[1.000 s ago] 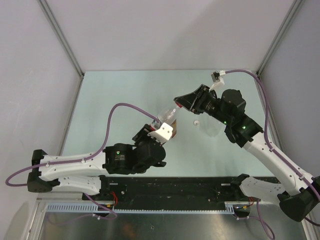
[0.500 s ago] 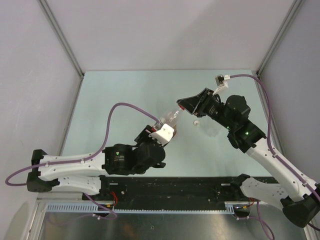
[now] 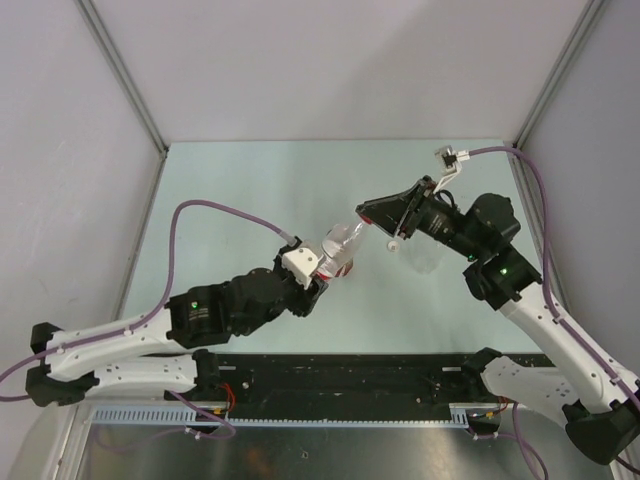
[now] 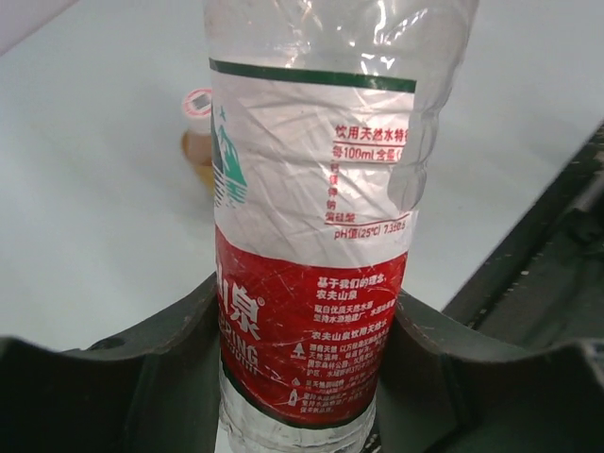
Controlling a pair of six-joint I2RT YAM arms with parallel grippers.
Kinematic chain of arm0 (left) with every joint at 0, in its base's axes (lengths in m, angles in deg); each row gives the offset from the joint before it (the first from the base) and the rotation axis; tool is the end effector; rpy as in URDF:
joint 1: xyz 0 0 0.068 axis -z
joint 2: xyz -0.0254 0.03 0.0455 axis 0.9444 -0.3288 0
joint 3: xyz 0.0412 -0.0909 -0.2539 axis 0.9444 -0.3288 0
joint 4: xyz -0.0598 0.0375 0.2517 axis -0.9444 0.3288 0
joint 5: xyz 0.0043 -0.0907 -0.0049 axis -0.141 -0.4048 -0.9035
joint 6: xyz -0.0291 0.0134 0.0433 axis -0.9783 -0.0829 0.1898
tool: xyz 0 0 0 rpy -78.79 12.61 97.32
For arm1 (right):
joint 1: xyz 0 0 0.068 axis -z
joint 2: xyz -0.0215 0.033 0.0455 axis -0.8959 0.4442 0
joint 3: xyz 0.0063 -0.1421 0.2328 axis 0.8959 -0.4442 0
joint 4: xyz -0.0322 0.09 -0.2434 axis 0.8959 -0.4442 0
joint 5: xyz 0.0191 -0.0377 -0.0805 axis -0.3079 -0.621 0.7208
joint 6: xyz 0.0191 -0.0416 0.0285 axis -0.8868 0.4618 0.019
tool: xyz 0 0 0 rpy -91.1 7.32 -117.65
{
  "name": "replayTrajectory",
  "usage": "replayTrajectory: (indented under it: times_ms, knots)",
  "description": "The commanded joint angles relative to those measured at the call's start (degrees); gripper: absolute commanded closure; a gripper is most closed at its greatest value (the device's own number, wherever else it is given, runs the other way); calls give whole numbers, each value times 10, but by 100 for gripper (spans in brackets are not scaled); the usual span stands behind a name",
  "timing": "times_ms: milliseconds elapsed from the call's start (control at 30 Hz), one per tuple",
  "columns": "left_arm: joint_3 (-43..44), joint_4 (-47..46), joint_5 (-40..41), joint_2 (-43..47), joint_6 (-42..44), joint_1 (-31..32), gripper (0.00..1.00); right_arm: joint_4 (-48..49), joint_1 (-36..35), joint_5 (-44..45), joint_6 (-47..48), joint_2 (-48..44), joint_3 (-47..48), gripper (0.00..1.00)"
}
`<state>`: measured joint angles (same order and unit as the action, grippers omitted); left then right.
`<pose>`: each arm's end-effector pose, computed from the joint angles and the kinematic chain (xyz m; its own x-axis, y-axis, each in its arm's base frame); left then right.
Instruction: Unscrew the bottle caps
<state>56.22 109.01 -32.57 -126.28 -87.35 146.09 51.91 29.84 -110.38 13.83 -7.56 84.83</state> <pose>0.0673 -0.1841 0.3499 -0.1973 0.3085 -0.9305 0.6881 0.7197 0.0927 0.1690 0.1293 0.4195 -0.4340 0.4212 -0.7964 -0.7096 0.3848 0.5903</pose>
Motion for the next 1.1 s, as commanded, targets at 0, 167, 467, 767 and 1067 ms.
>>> replayTrajectory:
  times_ms: [0,167,467,767,1067]
  knots:
    - [-19,-90,-180,39,22,-18,100,68,13,-98,34,-16,2,100]
    - [-36,-135,-282,65,26,-30,100,106,15,-169,49,-17,-4,100]
    - [-56,-208,-457,100,25,-48,100,172,17,-267,48,-9,-11,100]
    - [-60,-288,-640,97,10,-64,97,239,17,-374,38,4,-11,100]
    - [-76,-370,-748,112,2,-70,97,269,15,-405,29,6,-11,100]
